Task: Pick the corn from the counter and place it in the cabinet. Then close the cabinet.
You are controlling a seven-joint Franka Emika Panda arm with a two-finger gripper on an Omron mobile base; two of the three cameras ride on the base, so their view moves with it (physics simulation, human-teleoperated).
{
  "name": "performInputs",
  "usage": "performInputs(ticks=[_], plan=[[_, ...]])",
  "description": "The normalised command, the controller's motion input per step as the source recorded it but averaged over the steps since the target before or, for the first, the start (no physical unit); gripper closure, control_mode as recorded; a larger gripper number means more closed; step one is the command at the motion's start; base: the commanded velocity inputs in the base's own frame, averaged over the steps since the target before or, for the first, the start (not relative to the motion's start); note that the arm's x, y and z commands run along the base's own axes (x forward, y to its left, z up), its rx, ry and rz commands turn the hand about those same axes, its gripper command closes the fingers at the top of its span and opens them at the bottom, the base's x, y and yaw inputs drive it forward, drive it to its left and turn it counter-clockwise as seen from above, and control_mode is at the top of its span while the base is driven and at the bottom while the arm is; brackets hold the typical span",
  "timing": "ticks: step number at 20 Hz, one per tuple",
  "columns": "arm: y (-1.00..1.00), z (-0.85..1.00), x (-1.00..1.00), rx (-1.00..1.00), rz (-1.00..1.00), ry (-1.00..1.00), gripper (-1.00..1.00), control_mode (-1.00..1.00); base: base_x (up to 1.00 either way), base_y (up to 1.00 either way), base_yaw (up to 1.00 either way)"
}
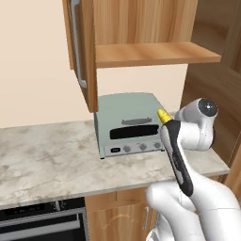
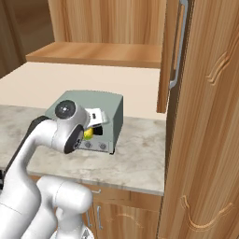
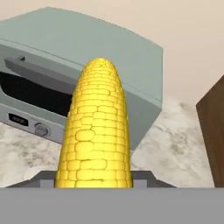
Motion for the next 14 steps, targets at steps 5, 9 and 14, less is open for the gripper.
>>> performInputs(ticks=[5, 9, 14], plan=[[0.00, 1.00, 0.00, -0.04, -0.19, -0.01, 1.00, -1.00, 0.00, 0.00, 0.00], [-0.04, 1.00, -0.13, 0.00, -0.17, -0.02, 1.00, -1.00, 0.00, 0.00, 0.00], [-0.01, 0.76, 0.00, 0.00, -0.12, -0.19, 1.00, -1.00, 0.00, 0.00, 0.00]])
